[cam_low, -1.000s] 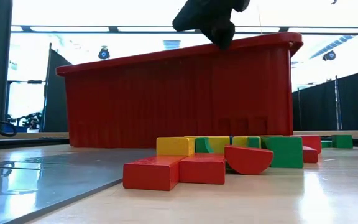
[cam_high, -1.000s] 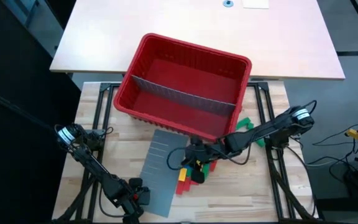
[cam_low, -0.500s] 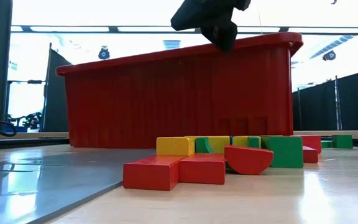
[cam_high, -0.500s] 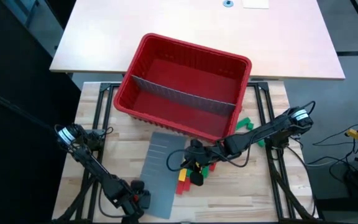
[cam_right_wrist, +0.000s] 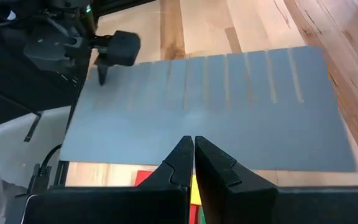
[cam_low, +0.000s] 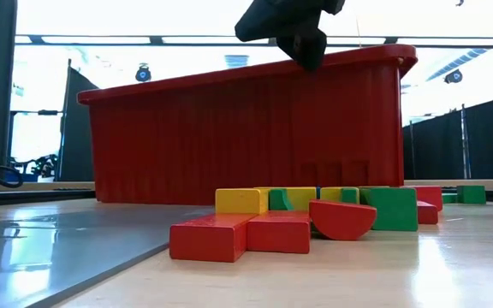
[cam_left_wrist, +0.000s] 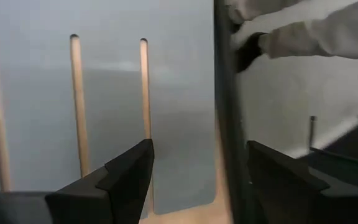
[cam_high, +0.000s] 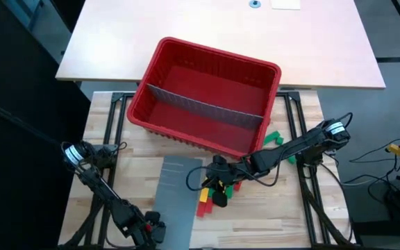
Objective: Sort blocks
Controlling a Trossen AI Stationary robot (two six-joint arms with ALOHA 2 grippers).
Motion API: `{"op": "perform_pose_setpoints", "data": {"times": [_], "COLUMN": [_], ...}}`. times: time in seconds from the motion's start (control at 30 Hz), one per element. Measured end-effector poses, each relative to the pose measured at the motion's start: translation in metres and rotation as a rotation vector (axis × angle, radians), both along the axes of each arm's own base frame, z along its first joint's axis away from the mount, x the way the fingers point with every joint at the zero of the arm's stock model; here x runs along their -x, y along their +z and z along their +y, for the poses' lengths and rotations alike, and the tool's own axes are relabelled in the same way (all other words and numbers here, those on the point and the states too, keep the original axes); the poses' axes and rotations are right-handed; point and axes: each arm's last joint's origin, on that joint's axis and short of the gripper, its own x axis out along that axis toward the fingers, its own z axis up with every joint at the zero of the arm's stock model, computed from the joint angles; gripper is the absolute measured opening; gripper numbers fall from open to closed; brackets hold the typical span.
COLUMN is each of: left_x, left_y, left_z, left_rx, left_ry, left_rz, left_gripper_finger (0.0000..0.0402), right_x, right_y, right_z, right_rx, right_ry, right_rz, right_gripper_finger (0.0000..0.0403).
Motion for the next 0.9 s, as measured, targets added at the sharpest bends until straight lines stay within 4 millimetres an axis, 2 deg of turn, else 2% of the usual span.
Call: {"op": "perform_pose_setpoints", "data": {"times": [0.17, 0.53, 0.67, 0.9], "left_x": [0.0037, 0.0045, 0.0067, 0.0070], "left_y": [-0.0046, -0.0068, -0.0084, -0.0096], "left_z": [-0.0076, -0.0063, -0.0025, 0.0001], "left_rx": [0.023, -0.004, -0.062, -0.091], "left_ry": [0.016, 0.035, 0.048, 0.062], "left_rz": [0.010, 0.014, 0.019, 0.021], "left_gripper_finger": [0.0248, 0.0227, 0.0220, 0.0189], "right_x": [-0.0001, -0.0004, -0.0006, -0.0010], "right_y": [0.0000, 0.0003, 0.0006, 0.0013], "right_z": [-0.0003, -0.0008, -0.0007, -0.0006], "right_rx": [-0.002, -0.007, -0.009, -0.019], "right_ry": [-0.014, -0.036, -0.037, -0.042], "right_rz": [0.000, -0.004, -0.007, -0.013], "right_gripper_finger": [0.0000, 0.0000, 0.0000, 0.0000]}}
